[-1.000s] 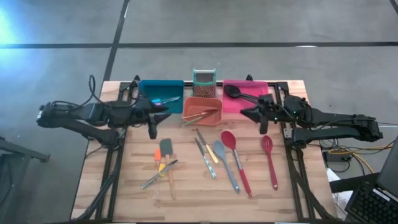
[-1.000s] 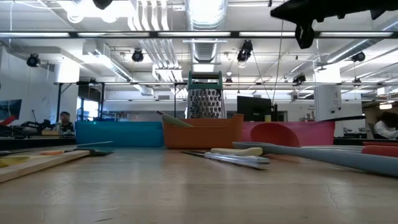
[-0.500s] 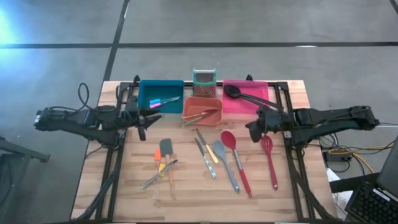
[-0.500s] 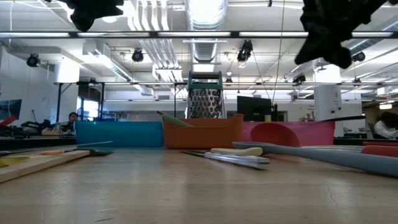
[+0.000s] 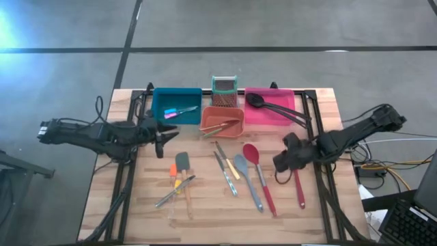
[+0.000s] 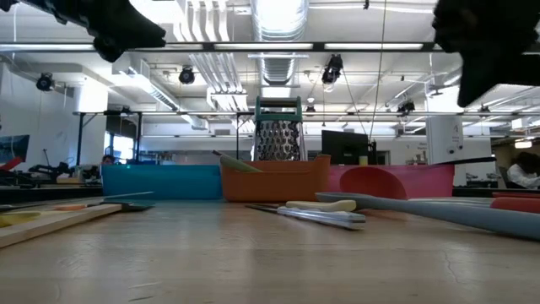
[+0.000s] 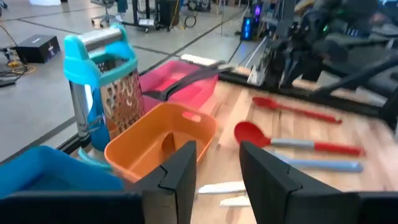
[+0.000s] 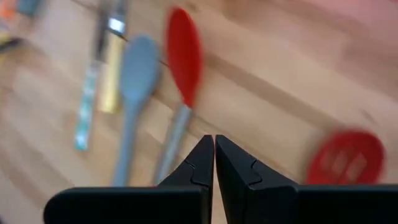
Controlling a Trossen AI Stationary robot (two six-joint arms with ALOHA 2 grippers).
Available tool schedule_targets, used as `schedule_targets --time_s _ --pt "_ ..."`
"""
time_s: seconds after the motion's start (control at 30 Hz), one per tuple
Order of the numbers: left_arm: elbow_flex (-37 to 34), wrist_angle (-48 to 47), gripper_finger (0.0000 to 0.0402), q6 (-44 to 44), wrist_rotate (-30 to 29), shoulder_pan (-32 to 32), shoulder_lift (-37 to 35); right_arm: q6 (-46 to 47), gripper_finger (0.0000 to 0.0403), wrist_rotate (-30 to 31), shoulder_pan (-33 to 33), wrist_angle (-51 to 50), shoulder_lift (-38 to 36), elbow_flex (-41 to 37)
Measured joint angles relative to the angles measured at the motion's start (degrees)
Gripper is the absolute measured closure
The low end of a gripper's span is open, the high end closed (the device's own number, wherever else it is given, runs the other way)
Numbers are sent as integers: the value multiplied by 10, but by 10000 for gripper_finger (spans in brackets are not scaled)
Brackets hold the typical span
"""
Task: Pick & Place Kitchen Items
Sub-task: Put the red slotted ladle scoop into the pink bin
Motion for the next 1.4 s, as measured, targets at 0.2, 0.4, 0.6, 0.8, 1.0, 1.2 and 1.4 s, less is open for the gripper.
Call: schedule_targets --time_s 0.2,0.4,0.6,0.8,1.0,1.2,1.4 --pt "-36 0 274 7 0 0 1 134 392 -1 73 -103 72 34" --pt "-64 8 274 7 4 0 2 274 390 -34 151 -170 116 66" --pt "-86 10 275 37 3 0 2 390 359 -75 215 -167 102 40" --pt "-108 11 273 38 3 0 2 402 295 -114 225 -113 48 -29" --pt "-139 11 275 38 3 0 2 401 232 -127 224 -82 -7 -100" --pt "-174 9 273 37 2 0 2 396 198 -127 217 -68 -6 -116" --pt "-214 10 275 36 2 0 2 402 187 -128 203 -28 23 -117"
